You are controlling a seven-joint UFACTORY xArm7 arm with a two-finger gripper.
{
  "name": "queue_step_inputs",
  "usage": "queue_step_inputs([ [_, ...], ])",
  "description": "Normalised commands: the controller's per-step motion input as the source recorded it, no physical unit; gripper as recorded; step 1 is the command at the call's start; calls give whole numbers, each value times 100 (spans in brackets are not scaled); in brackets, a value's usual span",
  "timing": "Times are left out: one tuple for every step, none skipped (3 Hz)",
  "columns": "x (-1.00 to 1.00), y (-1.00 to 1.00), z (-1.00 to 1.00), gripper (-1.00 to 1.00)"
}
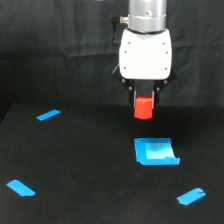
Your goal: Pick up the red object from the table
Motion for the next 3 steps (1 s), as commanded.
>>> queue_step_inputs([
  [3,0,13,-99],
  [3,0,12,-99],
  [3,0,10,-99],
])
